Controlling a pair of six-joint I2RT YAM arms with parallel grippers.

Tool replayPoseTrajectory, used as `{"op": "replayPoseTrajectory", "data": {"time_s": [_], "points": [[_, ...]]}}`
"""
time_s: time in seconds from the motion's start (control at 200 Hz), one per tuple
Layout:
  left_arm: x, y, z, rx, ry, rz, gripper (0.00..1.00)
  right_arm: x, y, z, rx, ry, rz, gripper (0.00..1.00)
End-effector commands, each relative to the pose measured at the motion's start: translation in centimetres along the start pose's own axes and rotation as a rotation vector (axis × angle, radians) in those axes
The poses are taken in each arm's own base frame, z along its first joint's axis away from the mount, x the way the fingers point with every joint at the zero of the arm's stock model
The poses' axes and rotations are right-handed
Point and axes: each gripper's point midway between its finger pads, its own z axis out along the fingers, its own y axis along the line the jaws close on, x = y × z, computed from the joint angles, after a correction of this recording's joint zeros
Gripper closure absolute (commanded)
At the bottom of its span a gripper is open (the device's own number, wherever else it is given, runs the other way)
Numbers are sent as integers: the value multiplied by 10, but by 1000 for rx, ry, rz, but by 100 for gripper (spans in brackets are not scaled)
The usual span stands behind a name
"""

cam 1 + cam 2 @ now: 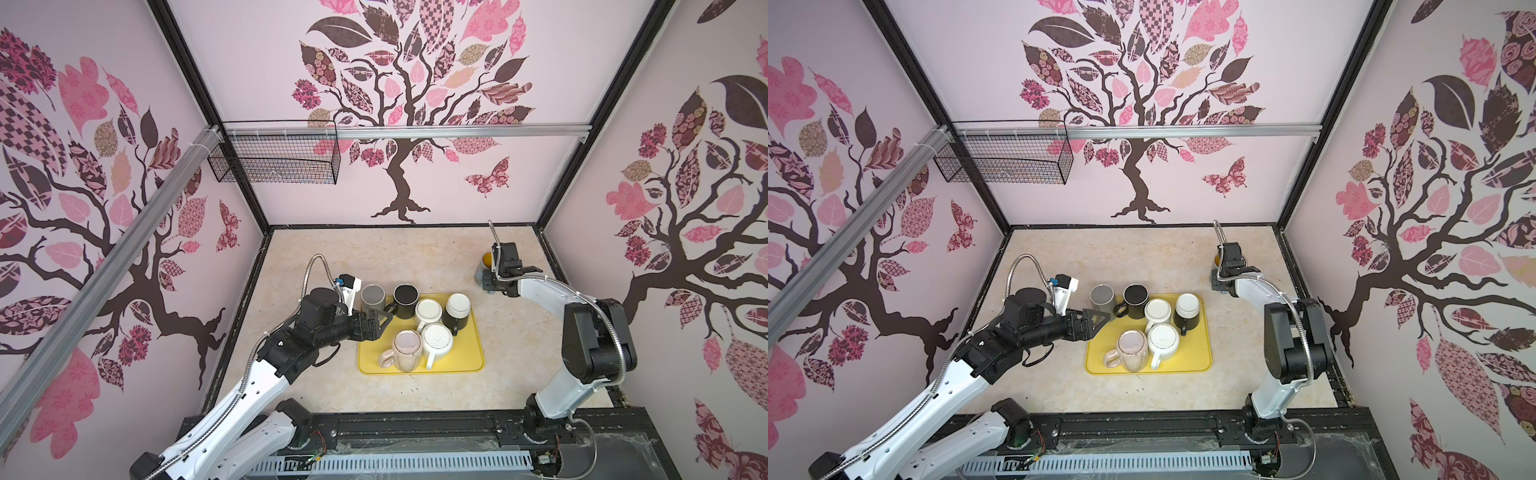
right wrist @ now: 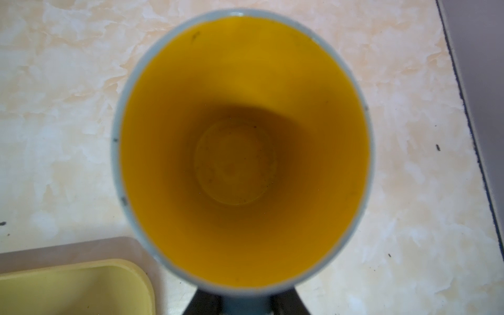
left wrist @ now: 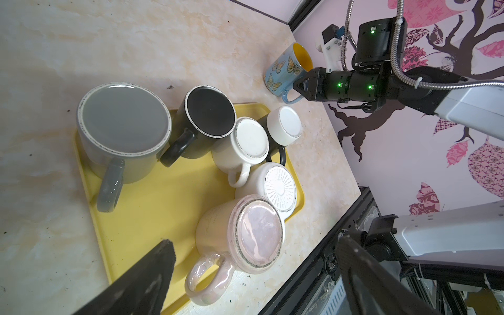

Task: Turn the mug right side up
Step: 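Lower the blue butterfly mug upright onto the table with the right gripper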

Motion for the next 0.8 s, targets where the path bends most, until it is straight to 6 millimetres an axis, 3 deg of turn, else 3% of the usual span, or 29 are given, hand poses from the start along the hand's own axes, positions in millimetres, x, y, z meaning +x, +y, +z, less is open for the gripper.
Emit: {"op": "replayPoseTrajectory", "data": {"time_s": [0.0, 0.11, 0.62, 0.795], "points": [[5, 3, 2, -7, -1, 21, 4, -22, 0, -8, -1, -83, 30, 100], [6, 3, 2, -12, -2, 26, 4, -19, 0, -11, -8, -80, 37, 100], [9, 1, 1, -24, 7, 49, 4, -20, -1, -47, -19, -176, 72, 54], [10, 4, 0, -54, 4, 55, 4, -29, -12, -73, 21, -194, 93, 50]]}}
